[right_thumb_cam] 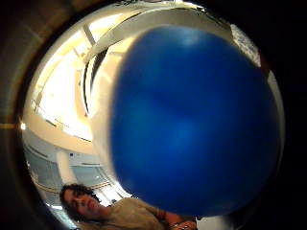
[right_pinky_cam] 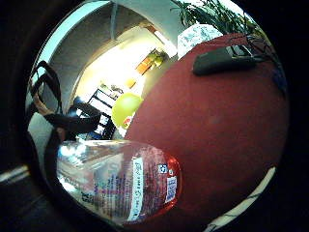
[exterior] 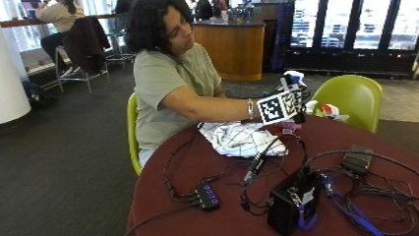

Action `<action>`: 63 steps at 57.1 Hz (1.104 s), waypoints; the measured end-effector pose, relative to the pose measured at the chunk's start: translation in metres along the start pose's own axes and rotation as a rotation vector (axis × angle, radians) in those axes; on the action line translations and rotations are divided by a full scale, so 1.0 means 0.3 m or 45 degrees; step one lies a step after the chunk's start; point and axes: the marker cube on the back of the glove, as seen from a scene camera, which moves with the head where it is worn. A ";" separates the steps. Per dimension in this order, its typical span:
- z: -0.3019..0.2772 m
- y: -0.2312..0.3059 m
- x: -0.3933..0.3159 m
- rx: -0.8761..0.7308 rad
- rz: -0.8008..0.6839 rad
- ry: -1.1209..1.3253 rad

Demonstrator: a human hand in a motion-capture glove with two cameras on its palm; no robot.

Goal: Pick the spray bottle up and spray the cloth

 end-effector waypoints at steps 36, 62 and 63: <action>-0.331 0.220 -0.111 -0.591 0.305 1.059; -0.476 0.524 -0.409 -0.669 0.219 1.438; -0.480 0.533 -0.417 -0.665 0.216 1.456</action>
